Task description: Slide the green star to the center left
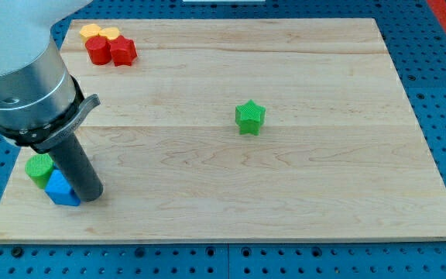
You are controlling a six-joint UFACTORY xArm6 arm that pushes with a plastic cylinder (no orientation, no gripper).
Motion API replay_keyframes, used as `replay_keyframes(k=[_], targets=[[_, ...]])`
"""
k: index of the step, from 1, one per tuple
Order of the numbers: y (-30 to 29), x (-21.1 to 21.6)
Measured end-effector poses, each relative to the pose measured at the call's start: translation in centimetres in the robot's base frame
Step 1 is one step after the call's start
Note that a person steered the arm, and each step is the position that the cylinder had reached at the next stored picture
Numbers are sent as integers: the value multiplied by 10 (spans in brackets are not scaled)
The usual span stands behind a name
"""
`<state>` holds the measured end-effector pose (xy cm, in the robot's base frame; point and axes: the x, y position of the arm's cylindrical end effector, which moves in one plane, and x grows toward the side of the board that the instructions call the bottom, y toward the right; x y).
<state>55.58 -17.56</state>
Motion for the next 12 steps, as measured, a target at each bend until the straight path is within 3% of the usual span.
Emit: replay_keyframes(k=[1,2,4,5,7,10,12], targets=[[34,-14],[137,-58],[254,-67],[277,-97],[210,-123],[165,-162],[59,-163]])
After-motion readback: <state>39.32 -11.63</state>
